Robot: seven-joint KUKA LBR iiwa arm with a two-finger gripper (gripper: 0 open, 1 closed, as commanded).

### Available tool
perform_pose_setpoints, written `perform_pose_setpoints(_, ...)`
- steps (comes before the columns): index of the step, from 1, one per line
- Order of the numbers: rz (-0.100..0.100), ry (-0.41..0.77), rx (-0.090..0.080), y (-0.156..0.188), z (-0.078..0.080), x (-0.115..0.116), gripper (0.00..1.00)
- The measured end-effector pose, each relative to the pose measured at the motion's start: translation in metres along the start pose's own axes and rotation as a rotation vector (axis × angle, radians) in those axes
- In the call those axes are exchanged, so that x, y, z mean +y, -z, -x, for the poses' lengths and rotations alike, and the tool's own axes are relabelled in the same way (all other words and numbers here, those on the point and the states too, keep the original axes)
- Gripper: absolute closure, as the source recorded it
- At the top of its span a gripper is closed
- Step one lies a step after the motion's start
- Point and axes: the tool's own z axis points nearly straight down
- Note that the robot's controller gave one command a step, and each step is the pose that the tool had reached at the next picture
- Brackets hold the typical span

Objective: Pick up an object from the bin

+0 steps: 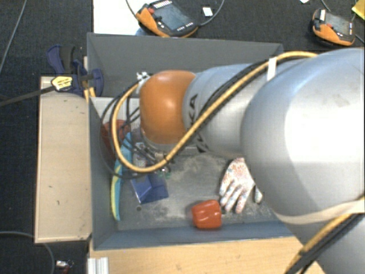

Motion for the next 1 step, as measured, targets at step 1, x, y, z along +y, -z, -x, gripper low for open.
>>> perform_pose_setpoints(1, -0.008, -0.027, 0.004, -0.0257, 0.033, 0.0053, 1.0)
